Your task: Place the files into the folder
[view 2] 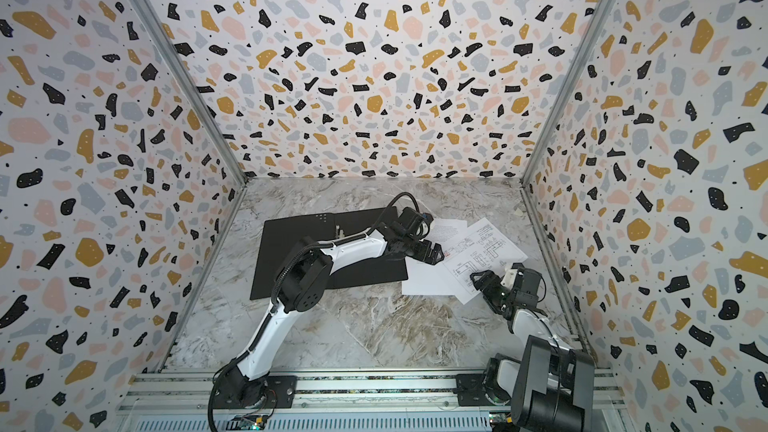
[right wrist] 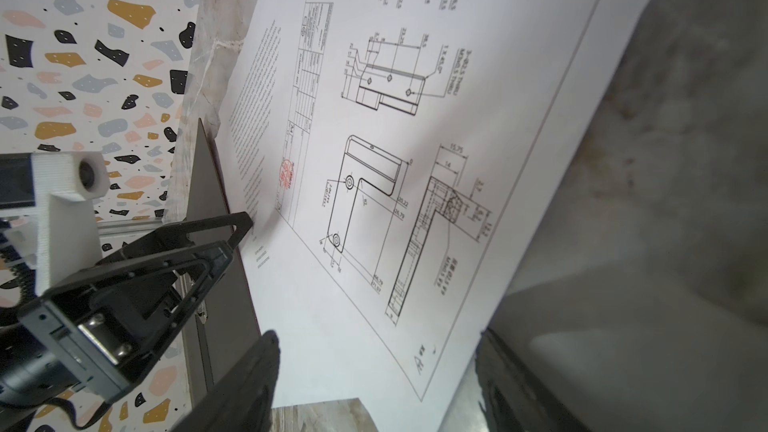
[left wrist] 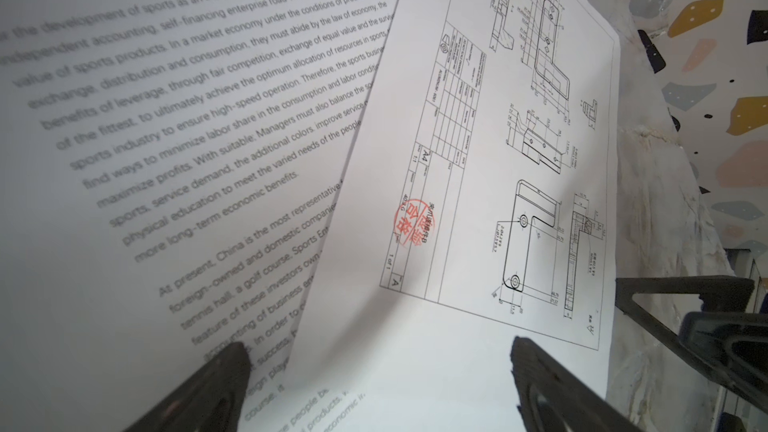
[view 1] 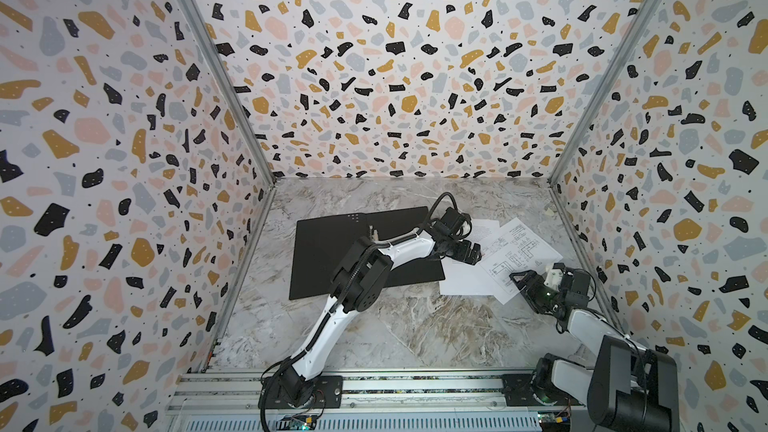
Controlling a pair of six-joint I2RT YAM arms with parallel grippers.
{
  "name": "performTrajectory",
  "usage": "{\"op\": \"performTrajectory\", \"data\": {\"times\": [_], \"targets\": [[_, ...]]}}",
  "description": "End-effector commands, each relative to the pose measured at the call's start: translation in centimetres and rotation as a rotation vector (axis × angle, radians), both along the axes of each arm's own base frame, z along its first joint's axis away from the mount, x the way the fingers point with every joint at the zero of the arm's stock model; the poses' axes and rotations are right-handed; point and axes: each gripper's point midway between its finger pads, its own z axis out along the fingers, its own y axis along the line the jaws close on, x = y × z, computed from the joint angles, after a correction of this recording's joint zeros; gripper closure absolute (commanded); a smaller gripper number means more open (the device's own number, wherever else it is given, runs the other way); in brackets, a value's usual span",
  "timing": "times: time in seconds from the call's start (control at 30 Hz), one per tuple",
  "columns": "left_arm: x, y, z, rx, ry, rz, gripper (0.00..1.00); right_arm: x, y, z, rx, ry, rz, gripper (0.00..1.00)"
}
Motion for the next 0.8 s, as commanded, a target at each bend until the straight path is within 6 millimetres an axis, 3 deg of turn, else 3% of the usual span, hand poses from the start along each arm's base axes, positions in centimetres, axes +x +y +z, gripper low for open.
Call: {"op": "performTrajectory", "data": {"times": [0.0,0.37,0.57,0.77], "targets": [[-1.1,0.1,-1.8,0.041,0.035,-0.032,0.0,0.4,0.3,1.2,0.016,-0.053,0.023,0.28],[-1.4,0.5,-3.1,0.073,0.04,-0.044,0.02,1.1,0.6,2.2,0.065,-0.095,0.032,0.37],[-1.5,0.6,-3.2,0.074,0.042,-0.047,0.04,0.8,0.2,0.8,0.051,-0.035,0.01,0.48],[-1.6,0.5,-2.1,0.057,0.034,-0.05,0.04,0.5,-0.5,-0.3,0.037,0.006,-0.023,0.49]]}}
